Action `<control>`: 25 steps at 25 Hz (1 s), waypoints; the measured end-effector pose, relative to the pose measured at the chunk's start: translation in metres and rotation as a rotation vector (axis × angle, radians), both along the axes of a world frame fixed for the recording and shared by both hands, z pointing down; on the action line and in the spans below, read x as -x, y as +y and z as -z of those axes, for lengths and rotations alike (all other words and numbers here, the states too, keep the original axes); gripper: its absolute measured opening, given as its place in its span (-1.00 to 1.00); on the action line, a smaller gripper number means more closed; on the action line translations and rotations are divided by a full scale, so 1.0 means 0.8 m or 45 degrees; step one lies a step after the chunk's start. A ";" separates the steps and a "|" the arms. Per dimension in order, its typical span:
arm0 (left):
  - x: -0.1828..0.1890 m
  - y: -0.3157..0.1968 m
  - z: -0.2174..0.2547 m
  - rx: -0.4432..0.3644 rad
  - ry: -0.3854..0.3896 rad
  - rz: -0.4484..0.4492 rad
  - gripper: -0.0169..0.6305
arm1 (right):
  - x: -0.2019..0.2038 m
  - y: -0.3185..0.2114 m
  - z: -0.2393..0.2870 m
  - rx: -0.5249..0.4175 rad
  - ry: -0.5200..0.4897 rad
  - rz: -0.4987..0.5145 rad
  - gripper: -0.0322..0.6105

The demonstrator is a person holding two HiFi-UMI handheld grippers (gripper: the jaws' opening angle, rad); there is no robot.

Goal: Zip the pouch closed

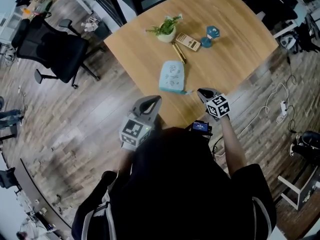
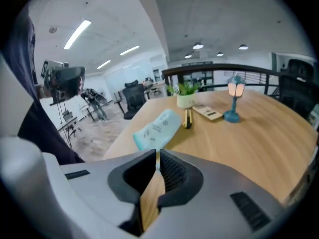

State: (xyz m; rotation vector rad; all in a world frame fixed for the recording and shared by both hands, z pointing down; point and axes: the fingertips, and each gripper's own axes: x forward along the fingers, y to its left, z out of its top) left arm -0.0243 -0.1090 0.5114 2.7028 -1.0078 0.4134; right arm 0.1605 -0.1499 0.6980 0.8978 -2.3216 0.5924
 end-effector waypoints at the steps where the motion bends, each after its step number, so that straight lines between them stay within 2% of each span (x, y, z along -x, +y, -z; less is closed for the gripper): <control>1: 0.001 0.005 -0.001 0.007 -0.005 0.001 -0.94 | 0.006 0.000 -0.023 0.053 0.030 0.065 -0.85; 5: 0.011 0.017 -0.006 0.040 -0.010 0.026 -0.94 | 0.027 -0.004 -0.077 0.166 0.110 0.252 -0.82; 6: 0.013 0.019 -0.006 0.048 -0.013 0.030 -0.94 | 0.030 -0.005 -0.086 0.186 0.127 0.282 -0.63; 7: 0.015 0.021 -0.008 0.056 -0.015 0.037 -0.94 | 0.033 -0.007 -0.093 0.204 0.145 0.307 -0.31; 8: 0.018 0.023 -0.009 0.063 -0.018 0.045 -0.94 | 0.034 -0.009 -0.099 0.216 0.162 0.328 -0.28; 10: 0.022 0.024 -0.011 0.071 -0.022 0.066 -0.94 | 0.035 -0.014 -0.106 0.225 0.185 0.364 -0.43; 15: 0.030 0.032 -0.013 0.093 -0.016 0.104 -0.94 | 0.036 -0.008 -0.117 0.251 0.225 0.439 -0.48; 20: 0.030 0.032 -0.010 0.083 -0.020 0.105 -0.94 | 0.037 -0.005 -0.119 0.224 0.243 0.451 -0.78; 22: 0.028 0.033 -0.011 0.076 -0.023 0.095 -0.94 | 0.040 -0.001 -0.113 0.228 0.208 0.451 -0.85; 25: 0.024 0.033 -0.010 0.055 -0.020 0.077 -0.94 | 0.060 0.007 -0.074 0.246 0.011 0.418 -0.85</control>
